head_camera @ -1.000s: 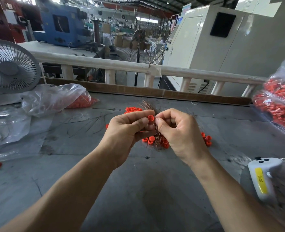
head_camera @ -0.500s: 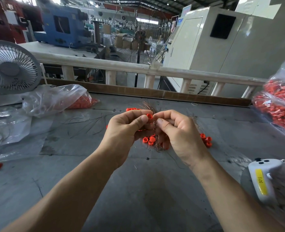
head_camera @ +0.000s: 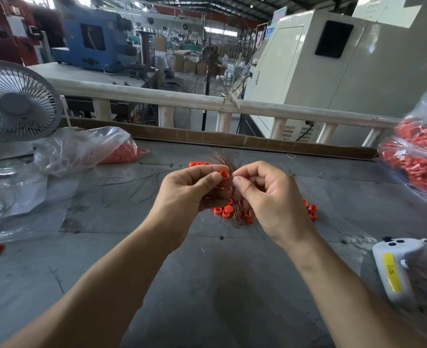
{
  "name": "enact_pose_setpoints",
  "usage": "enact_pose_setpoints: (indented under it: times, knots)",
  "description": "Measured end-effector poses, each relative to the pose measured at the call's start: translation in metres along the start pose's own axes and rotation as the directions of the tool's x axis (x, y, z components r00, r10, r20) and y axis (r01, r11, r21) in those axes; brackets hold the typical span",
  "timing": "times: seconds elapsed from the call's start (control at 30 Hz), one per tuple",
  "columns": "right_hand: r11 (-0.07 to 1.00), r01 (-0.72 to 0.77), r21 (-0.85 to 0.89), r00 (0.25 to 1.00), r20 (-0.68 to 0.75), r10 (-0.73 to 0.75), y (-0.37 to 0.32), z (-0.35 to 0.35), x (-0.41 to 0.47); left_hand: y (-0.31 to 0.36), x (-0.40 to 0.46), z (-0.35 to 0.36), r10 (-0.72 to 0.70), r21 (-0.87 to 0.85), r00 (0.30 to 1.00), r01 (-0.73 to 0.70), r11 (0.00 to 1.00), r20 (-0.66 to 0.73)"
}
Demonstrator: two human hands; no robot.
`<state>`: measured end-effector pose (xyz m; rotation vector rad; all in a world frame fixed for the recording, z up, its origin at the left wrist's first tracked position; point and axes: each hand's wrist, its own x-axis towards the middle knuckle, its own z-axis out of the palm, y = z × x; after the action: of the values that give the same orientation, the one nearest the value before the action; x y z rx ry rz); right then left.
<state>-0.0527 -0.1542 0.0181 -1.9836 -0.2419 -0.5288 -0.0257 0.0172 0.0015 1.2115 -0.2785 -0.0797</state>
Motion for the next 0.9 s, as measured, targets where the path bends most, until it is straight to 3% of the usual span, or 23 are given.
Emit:
enact_pose_setpoints:
  times: [0.37,0.9]
  knots:
    - [0.999,0.04,-0.034,0.999,-0.008,-0.041,0.0017,-0.0001,-0.0005,-0.0028,0.0018,-0.0014,-0.004,-0.04,0.998,0.006,0.999,0.058]
    - [0.997,0.067,-0.049,0.998,-0.002,-0.067,0.0031,0.0011,-0.0007,0.0015,-0.0018,0.0004,0.026,0.05,0.999,-0.029,0.998,0.046]
